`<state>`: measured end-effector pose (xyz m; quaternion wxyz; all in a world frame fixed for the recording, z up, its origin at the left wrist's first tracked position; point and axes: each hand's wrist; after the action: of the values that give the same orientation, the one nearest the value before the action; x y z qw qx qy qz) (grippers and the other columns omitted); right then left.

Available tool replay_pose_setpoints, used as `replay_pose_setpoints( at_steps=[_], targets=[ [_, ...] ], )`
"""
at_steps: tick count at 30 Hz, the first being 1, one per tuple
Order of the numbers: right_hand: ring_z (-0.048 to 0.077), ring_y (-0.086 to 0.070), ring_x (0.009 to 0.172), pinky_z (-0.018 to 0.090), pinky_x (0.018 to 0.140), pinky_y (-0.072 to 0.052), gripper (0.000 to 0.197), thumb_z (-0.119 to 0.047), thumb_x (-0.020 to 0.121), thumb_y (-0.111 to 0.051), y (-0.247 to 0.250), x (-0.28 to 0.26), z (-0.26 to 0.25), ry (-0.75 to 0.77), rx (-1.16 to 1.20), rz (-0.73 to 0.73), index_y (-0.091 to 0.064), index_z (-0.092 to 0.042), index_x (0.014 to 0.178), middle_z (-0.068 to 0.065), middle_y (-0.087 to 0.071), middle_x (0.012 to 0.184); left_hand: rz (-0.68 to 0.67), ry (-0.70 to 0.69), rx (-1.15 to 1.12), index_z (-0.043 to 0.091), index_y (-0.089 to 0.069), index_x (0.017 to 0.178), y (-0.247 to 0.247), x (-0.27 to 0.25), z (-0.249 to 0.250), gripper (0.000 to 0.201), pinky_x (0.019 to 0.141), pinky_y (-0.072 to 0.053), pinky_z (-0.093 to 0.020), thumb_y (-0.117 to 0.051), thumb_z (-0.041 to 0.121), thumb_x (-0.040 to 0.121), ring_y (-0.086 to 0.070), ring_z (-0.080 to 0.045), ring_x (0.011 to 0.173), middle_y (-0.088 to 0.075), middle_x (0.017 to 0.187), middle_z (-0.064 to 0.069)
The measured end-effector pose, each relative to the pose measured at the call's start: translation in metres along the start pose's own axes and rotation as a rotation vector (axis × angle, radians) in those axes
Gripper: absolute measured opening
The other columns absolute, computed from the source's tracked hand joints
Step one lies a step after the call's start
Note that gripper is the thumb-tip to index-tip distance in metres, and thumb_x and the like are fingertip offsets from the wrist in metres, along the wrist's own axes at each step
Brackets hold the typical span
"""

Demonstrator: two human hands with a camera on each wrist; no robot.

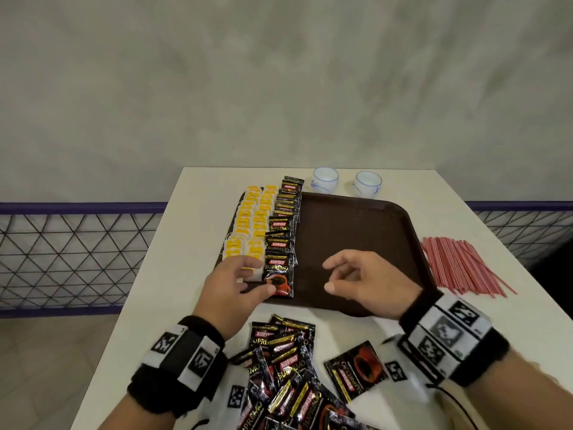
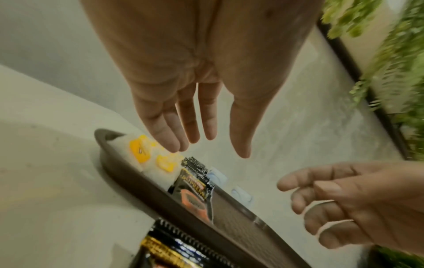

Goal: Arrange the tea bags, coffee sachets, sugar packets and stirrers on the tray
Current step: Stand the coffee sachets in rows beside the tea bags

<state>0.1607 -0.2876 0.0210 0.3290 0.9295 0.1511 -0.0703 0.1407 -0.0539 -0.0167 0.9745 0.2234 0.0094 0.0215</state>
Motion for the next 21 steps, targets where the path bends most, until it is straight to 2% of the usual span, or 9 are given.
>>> replay_pose_setpoints(
  at_steps=[2, 4, 7, 10, 13, 15, 18, 19, 21],
  targets=[
    [0.001, -0.061, 0.080, 0.022, 0.077, -0.051, 0.034, -0.030, 0.080, -0.074, 0.019, -0.034, 0.000, -0.003, -0.183, -0.105, -0.059, -0.032, 0.111, -0.011, -0.065, 0.095, -0.075, -0.083, 0.098, 0.028, -0.062, 0.099, 0.008, -0.023, 0.007, 0.030, 0.077, -0.047, -0.014, -0.077, 0.024, 0.074, -0.057, 0.001, 0.096, -0.061, 0.104, 0.012],
    [-0.003, -0.055, 0.096, 0.020, 0.086, -0.047, 0.044, -0.038, 0.081, -0.072, 0.023, -0.061, 0.008, -0.034, -0.415, -0.217, -0.051, -0.041, 0.120, -0.021, -0.057, 0.110, -0.203, -0.161, 0.228, 0.040, -0.058, 0.097, 0.011, -0.048, 0.016, 0.027, 0.075, -0.045, -0.012, -0.073, 0.034, 0.077, -0.053, 0.010, 0.095, -0.058, 0.100, 0.022],
    [0.005, -0.039, 0.122, 0.030, 0.106, -0.037, 0.067, -0.046, 0.081, -0.068, 0.004, -0.082, 0.027, -0.049, -0.627, -0.331, -0.035, -0.040, 0.139, -0.021, -0.040, 0.136, -0.364, -0.181, 0.384, 0.044, -0.055, 0.105, 0.006, -0.079, 0.026, 0.031, 0.075, -0.040, -0.009, -0.067, 0.050, 0.077, -0.048, 0.015, 0.095, -0.051, 0.096, 0.030],
    [0.015, -0.036, 0.122, 0.034, 0.106, -0.036, 0.078, -0.046, 0.079, -0.070, -0.021, -0.086, 0.038, -0.068, -0.698, -0.296, -0.029, -0.031, 0.144, -0.011, -0.037, 0.140, -0.446, -0.205, 0.478, 0.045, -0.049, 0.119, -0.008, -0.097, 0.023, 0.049, 0.083, -0.037, -0.011, -0.061, 0.063, 0.075, -0.044, 0.012, 0.100, -0.046, 0.106, 0.033],
    [0.016, -0.037, 0.114, 0.035, 0.097, -0.040, 0.064, -0.037, 0.076, -0.074, -0.032, -0.077, 0.038, -0.037, -0.758, -0.253, -0.039, -0.029, 0.129, -0.010, -0.040, 0.129, -0.425, -0.223, 0.476, 0.045, -0.047, 0.121, -0.015, -0.103, 0.018, 0.049, 0.091, -0.036, -0.014, -0.058, 0.063, 0.077, -0.040, 0.011, 0.104, -0.042, 0.110, 0.034],
    [0.014, -0.036, 0.103, 0.033, 0.088, -0.039, 0.048, -0.035, 0.071, -0.078, -0.031, -0.069, 0.037, -0.060, -0.736, -0.266, -0.042, -0.029, 0.103, -0.010, -0.041, 0.113, -0.388, -0.228, 0.464, 0.045, -0.048, 0.117, -0.013, -0.104, 0.019, 0.043, 0.090, -0.036, -0.013, -0.058, 0.061, 0.078, -0.041, 0.012, 0.101, -0.044, 0.106, 0.034],
    [0.014, -0.038, 0.092, 0.026, 0.077, -0.037, 0.042, -0.023, 0.071, -0.077, -0.031, -0.058, 0.040, -0.037, -0.735, -0.283, -0.036, -0.031, 0.074, -0.010, -0.038, 0.095, -0.349, -0.198, 0.443, 0.048, -0.049, 0.108, -0.003, -0.101, 0.020, 0.033, 0.083, -0.038, -0.011, -0.059, 0.058, 0.079, -0.045, 0.012, 0.097, -0.046, 0.103, 0.034],
    [0.014, -0.042, 0.088, 0.022, 0.073, -0.037, 0.042, -0.018, 0.073, -0.074, -0.030, -0.056, 0.041, -0.025, -0.714, -0.269, -0.034, -0.031, 0.069, -0.010, -0.040, 0.088, -0.335, -0.190, 0.439, 0.048, -0.049, 0.107, 0.001, -0.099, 0.020, 0.031, 0.082, -0.039, -0.011, -0.060, 0.058, 0.079, -0.046, 0.012, 0.097, -0.047, 0.104, 0.034],
    [0.013, -0.048, 0.080, 0.019, 0.066, -0.037, 0.033, -0.013, 0.076, -0.069, -0.020, -0.055, 0.039, -0.017, -0.686, -0.246, -0.042, -0.030, 0.068, -0.010, -0.047, 0.078, -0.299, -0.169, 0.422, 0.045, -0.052, 0.107, 0.010, -0.095, 0.015, 0.030, 0.077, -0.039, -0.011, -0.061, 0.055, 0.080, -0.047, 0.010, 0.096, -0.049, 0.103, 0.033]
  ],
)
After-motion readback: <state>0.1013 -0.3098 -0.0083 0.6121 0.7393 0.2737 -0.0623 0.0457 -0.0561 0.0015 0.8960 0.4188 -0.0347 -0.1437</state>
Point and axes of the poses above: each hand's wrist, its own x-axis towards the middle knuckle, its own y-axis out of the back of the hand, z = x × y
